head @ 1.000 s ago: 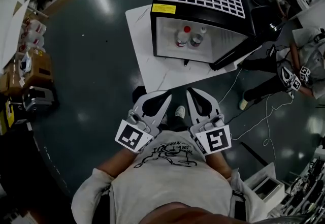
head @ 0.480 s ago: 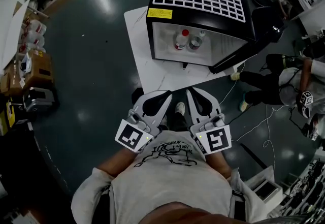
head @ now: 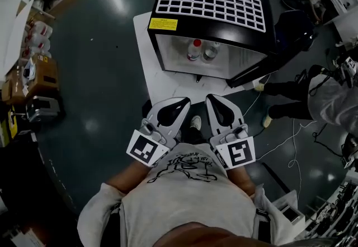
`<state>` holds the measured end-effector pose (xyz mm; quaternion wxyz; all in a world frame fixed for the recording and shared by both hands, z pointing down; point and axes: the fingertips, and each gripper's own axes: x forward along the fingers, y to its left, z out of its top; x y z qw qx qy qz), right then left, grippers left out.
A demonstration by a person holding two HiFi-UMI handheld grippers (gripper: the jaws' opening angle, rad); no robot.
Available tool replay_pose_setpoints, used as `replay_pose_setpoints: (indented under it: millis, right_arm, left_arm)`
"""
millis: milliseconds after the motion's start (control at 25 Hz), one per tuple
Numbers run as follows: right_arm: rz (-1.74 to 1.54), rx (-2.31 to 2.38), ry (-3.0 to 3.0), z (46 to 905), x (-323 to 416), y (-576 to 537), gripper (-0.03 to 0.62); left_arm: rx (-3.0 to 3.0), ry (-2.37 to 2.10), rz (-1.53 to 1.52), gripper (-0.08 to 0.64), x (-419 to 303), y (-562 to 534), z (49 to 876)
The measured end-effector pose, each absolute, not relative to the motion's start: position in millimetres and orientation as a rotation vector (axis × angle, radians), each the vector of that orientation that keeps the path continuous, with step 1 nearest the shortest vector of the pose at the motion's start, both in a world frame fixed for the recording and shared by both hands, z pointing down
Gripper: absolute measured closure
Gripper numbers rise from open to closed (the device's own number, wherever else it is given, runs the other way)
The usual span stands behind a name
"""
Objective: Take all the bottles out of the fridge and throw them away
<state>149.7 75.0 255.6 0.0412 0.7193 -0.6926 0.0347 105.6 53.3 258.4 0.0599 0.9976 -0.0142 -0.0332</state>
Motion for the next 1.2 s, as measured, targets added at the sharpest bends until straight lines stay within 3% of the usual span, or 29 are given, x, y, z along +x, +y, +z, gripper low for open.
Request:
replay_pose_setpoints:
  millis: [560,1200]
  right_arm:
    - [0.065,2.184,-2.149,248.8,220.2,80.9,0.583]
    - [0.069,2.170,-2.174,250.7,242.1,87.0,0.583]
  left_arm:
    - [3.017,-0.044,-0.060,0.554,177.4,65.3,256.9]
    - [3.050,-0.105,-0.036,0.554,200.8,69.1,261.2]
